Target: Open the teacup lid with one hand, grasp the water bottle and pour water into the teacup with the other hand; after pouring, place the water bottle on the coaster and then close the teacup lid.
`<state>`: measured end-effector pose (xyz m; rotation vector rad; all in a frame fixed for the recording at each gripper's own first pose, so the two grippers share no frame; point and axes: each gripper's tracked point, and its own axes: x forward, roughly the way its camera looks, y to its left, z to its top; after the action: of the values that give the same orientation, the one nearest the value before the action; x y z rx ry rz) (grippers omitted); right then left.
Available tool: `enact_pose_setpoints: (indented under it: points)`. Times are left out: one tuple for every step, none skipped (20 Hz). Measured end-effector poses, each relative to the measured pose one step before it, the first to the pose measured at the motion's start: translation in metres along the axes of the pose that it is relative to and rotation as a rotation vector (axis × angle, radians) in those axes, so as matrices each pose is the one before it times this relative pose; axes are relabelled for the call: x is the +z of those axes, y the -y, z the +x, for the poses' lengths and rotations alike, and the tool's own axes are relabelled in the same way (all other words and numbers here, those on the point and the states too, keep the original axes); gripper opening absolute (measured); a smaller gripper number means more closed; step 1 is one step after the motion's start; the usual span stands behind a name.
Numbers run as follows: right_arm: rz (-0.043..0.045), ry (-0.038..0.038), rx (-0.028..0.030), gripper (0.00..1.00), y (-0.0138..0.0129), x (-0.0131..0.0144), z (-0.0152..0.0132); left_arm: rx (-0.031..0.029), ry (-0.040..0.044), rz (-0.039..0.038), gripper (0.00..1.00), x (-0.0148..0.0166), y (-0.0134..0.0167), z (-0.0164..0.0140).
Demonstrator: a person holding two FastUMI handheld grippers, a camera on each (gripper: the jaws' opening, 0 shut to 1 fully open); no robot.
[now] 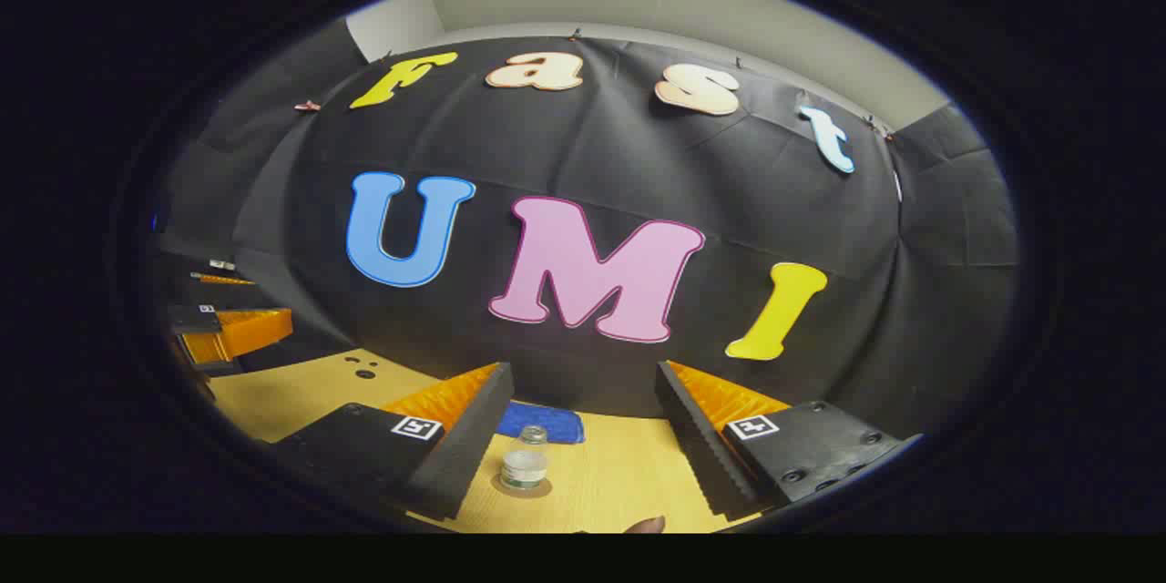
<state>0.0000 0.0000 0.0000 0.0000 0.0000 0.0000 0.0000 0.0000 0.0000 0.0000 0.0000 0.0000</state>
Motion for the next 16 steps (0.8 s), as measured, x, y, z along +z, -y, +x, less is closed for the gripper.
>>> enact_pose_setpoints:
  points:
    - [0.00339, -0.00192, 0.00929, 0.96, -0.00418, -0.00124, 0.00046, -0.00035, -0.00548, 0.00341, 0.95, -0.00262, -0.00021, -0.00003]
    - [0.00155, -0.00009, 0.00313, 0.96, -0.00253, 0.00007, 0.00023, 0.00198, -0.00367, 0.00085, 0.95, -0.00041, -0.00072, -0.00001]
    - [0.00187, -0.00114, 0.00297, 0.96, -0.00058, -0.00126, -0.00042, 0.00053, -0.00228, -0.00175, 0.95, -0.00078, -0.00004, 0.00063]
    - [0.00124, -0.00116, 0.00116, 0.98, -0.00136, 0.00059, -0.0006, 0.00156, 0.00066, -0.00096, 0.95, 0.00142, -0.00002, -0.0006]
    - [0.00249, 0.00058, 0.00086, 0.98, -0.0008, 0.00026, 0.00002, -0.0021, 0.00125, 0.00227, 0.95, -0.00043, 0.00006, -0.001]
    - [0.00175, -0.00062, 0.0013, 0.98, -0.00107, 0.00012, 0.00001, -0.00434, 0.00026, 0.00347, 0.95, 0.00108, 0.00039, -0.00001]
    - [0.00262, -0.00097, 0.00213, 0.98, -0.00107, -0.0017, 0.00001, -0.00216, 0.00027, 0.00132, 0.95, -0.00092, -0.00056, 0.00013]
    - [0.00182, -0.00239, 0.00159, 0.96, 0.00021, -0.00064, -0.00047, -0.00178, -0.00027, -0.00112, 0.95, 0.00117, 0.00013, -0.00021]
    - [0.00099, -0.00082, 0.00001, 0.98, 0.00014, -0.00067, -0.00084, -0.00206, -0.00233, -0.00026, 0.95, -0.00075, 0.00035, -0.00036]
    - [-0.00051, -0.00006, -0.00155, 0.98, 0.00028, -0.00023, -0.00119, -0.0012, -0.00085, 0.00003, 0.95, 0.00044, 0.00004, -0.00023]
    - [-0.00052, 0.00024, -0.00259, 0.98, 0.00047, -0.0003, -0.00073, -0.00153, -0.00034, 0.00153, 0.95, -0.00039, -0.00001, -0.00029]
    - [0.00145, -0.00134, -0.00068, 0.96, 0.0008, -0.00081, -0.00147, -0.0024, -0.00076, 0.00181, 0.95, 0.00046, 0.00052, 0.00035]
    - [0.00289, -0.00069, 0.00226, 0.98, -0.00054, 0.00049, 0.00034, -0.00589, -0.00127, 0.00221, 0.95, -0.00086, 0.00059, 0.00004]
    - [0.00014, -0.00114, 0.00135, 0.98, -0.00067, -0.00234, -0.00118, -0.00744, -0.00107, 0.00416, 0.95, 0.00002, 0.00121, 0.00059]
    - [-0.00004, -0.00257, 0.00329, 0.98, -0.00041, -0.00154, -0.00056, -0.00769, -0.00397, 0.00546, 0.95, -0.002, 0.00191, 0.00085]
    - [0.00144, -0.00042, 0.00551, 0.98, -0.00059, -0.00117, 0.00033, -0.01007, -0.00557, 0.004, 0.95, -0.00297, 0.0039, 0.00137]
